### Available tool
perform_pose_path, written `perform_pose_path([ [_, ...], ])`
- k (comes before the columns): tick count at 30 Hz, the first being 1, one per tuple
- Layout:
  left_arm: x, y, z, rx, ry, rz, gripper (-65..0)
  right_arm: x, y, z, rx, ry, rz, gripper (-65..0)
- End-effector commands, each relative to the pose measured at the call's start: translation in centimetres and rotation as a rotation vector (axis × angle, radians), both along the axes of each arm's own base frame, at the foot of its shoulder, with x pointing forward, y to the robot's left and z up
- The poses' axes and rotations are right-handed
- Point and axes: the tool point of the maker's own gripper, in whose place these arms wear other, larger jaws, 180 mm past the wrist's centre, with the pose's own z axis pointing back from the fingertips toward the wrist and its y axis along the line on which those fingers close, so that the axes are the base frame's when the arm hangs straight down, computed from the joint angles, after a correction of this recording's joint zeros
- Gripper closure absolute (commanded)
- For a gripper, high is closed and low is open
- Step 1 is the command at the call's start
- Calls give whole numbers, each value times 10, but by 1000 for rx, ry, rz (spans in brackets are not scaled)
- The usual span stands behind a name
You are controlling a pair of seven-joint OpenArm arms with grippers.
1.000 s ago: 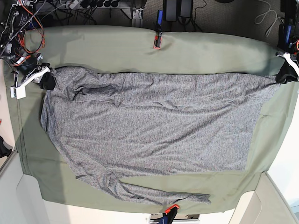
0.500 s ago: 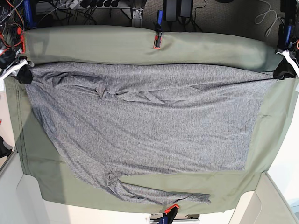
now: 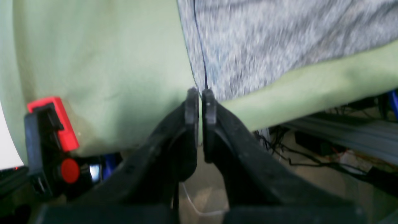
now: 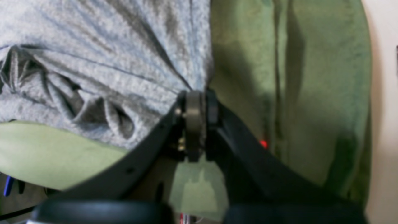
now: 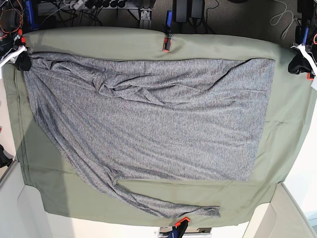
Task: Fold the T-shirt properly
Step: 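Move both grippers to the shirt's side edge near the hem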
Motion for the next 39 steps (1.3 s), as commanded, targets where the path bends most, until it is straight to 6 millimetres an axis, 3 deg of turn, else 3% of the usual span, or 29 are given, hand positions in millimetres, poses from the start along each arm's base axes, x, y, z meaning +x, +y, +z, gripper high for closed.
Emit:
perform_pose_path([
  [1,9,1,12,10,-42,-20,-53,8,-7,13,-17,-45,0,0],
  [4,12,1,15,5,-68,-18,-68,9,-7,14,-17,-49,-1,0],
  [6,13,0,16,3,-75,-17,-139,10,-7,15,-17,-55,-2,-23],
  [10,14,0,17,2,-82,-17,-293,11,-7,16,-16,-59,-4,-235],
  [15,17,-1,20,-9,-98,-16,-296,25,-17,33,-17,-124,-37,-255],
  [19,26,-6,28,-44,-145,-14,-296,43,-30,63,-29,-222,-71,-255],
  [24,50,-12,49,-79,-239,-22,-296,79,-28,100,-47,-349,-61,-255],
  [30,66,-28,73,-67,-320,-80,-296,134,-22,130,-135,-424,-79,-255],
  [34,70,-35,82,-58,-346,-104,-296,176,0,146,-200,-464,-61,-257],
  [39,70,-32,81,-38,-343,-103,-296,229,42,150,-230,-484,-9,-257],
])
